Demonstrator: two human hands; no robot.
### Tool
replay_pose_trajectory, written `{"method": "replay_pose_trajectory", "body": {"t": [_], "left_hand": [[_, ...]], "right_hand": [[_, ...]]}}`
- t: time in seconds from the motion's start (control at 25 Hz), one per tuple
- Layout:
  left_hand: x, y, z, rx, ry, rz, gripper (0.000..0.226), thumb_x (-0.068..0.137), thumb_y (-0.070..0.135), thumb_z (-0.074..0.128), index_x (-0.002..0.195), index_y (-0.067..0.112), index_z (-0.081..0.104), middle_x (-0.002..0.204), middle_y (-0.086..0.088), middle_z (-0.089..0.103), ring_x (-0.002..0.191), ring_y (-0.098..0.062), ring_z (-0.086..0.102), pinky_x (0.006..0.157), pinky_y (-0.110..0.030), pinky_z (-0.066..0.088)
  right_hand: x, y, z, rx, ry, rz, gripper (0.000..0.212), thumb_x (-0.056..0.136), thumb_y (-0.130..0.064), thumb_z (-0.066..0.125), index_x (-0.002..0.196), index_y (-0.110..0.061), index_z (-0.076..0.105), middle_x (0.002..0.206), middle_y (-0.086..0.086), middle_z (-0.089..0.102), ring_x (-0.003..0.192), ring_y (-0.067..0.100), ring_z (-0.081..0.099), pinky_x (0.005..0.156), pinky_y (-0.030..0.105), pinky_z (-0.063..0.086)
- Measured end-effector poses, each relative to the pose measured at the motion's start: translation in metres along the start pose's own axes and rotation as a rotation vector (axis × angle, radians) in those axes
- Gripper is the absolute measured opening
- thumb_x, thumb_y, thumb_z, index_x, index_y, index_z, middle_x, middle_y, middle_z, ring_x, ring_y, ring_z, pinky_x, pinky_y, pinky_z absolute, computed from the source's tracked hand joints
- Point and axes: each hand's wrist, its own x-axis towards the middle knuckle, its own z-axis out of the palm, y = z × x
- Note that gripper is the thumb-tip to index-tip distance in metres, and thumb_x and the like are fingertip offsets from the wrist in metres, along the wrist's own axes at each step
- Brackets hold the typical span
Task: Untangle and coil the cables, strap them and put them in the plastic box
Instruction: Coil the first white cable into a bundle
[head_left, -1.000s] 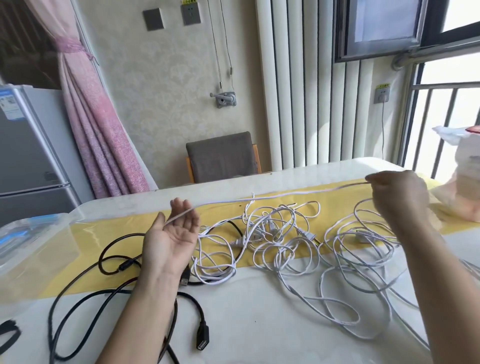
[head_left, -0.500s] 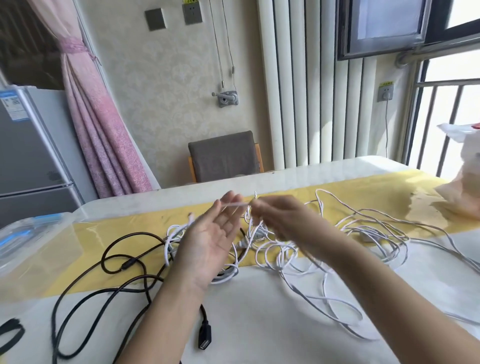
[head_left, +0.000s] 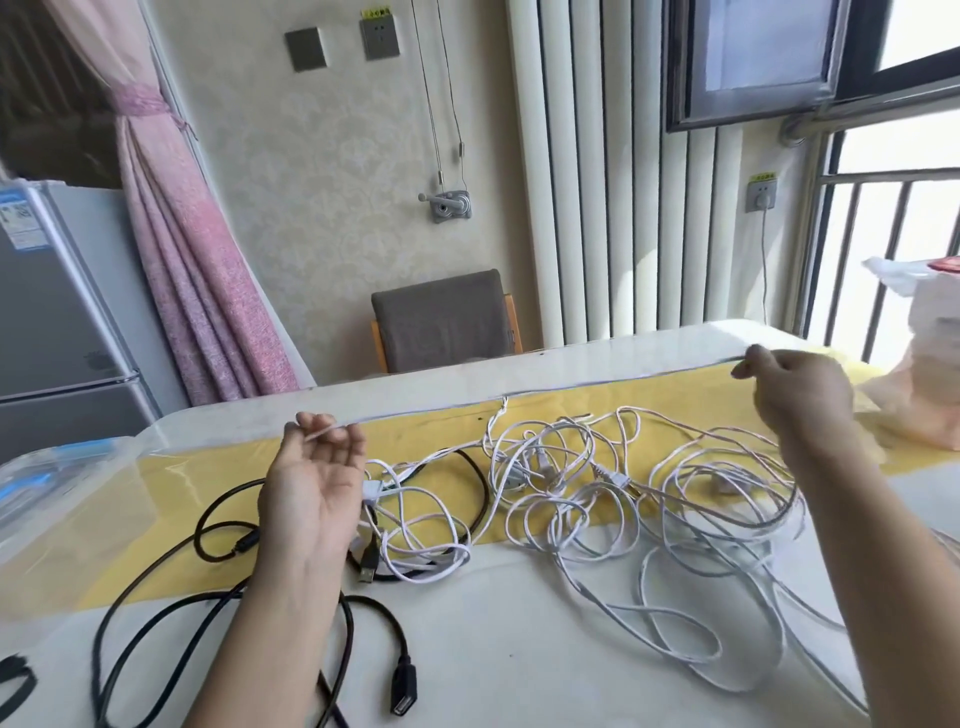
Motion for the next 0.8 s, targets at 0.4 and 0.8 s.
{"method": "replay_pose_trajectory", "body": {"t": [0.4, 0.8], "left_hand": [[-0.038, -0.048, 0.015, 0.34, -0.308, -0.315, 0.013, 0.079, 0.011, 0.052, 0.089, 0.008, 0.059, 0.072, -0.005, 0.069, 0.062, -0.012, 0.067, 0.069, -0.026, 0.059], [-0.025, -0.04, 0.003, 0.011, -0.145, -0.475, 0.023, 0.067, 0.017, 0.077, 0.084, 0.01, 0.062, 0.081, -0.003, 0.07, 0.056, -0.01, 0.06, 0.05, -0.019, 0.051]], "right_hand": [[-0.115, -0.05, 0.062, 0.061, -0.909, -0.575, 0.024, 0.096, -0.034, 0.049, 0.109, -0.019, 0.062, 0.088, -0.005, 0.067, 0.076, 0.008, 0.055, 0.074, 0.025, 0.041], [-0.075, -0.055, 0.025, 0.659, -0.825, -0.418, 0.034, 0.084, -0.039, 0.053, 0.061, -0.015, 0.061, 0.051, -0.008, 0.023, 0.048, 0.009, 0.016, 0.045, 0.017, 0.016]]}}
